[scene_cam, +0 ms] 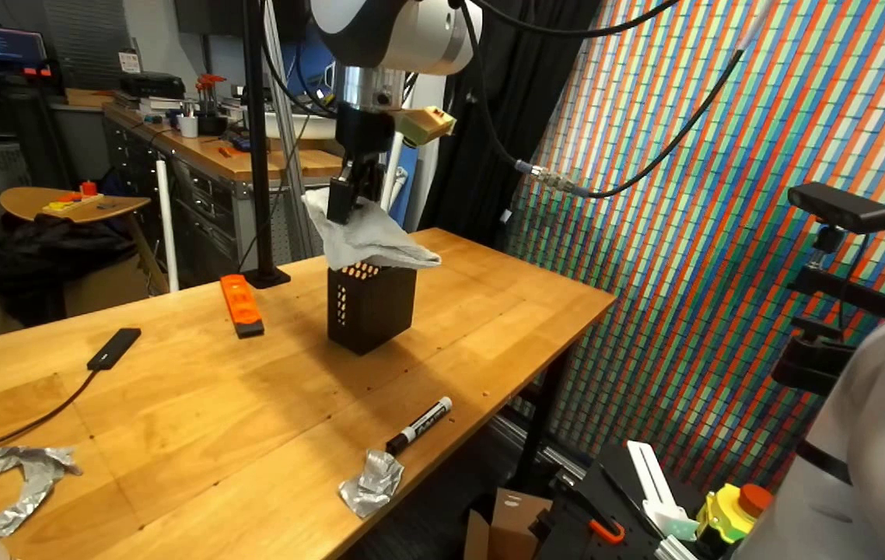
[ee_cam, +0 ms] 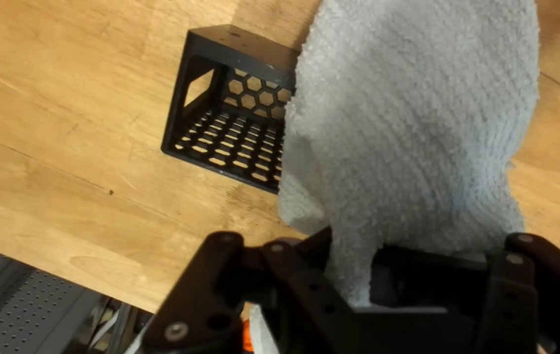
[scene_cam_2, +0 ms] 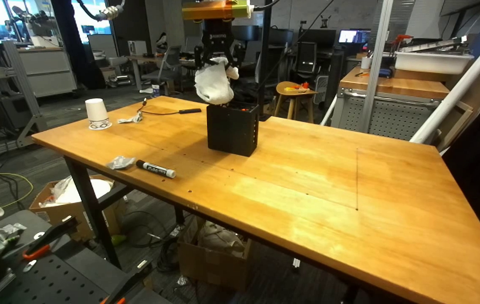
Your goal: Put the white cloth in the box
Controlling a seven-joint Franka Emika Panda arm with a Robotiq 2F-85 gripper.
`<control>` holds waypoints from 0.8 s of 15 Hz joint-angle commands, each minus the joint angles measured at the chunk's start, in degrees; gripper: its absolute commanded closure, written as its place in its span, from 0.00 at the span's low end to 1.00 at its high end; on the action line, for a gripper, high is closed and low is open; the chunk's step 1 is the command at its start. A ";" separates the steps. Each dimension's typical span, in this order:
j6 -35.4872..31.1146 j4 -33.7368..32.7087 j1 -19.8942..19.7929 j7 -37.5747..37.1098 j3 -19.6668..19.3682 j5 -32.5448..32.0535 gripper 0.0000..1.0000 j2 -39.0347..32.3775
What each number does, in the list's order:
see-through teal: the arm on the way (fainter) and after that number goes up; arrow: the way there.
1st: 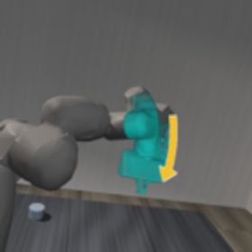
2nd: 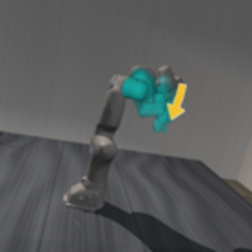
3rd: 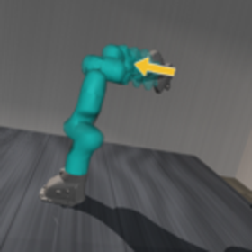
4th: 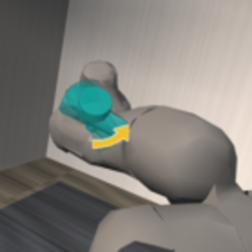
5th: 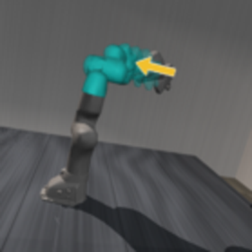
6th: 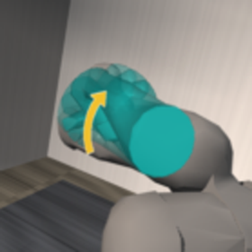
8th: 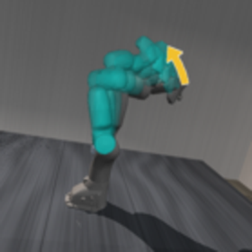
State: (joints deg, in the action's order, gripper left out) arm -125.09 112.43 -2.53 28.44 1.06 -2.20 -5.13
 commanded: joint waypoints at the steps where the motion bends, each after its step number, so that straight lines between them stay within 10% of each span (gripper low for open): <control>1: -0.38 -3.40 0.27 -0.05 -0.75 -3.92 1.00 -3.48; 12: 2.27 -7.20 -1.30 -2.24 -1.24 -8.49 1.00 -14.88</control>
State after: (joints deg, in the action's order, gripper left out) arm -125.07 107.99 -3.01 26.07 -0.30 -12.38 -17.08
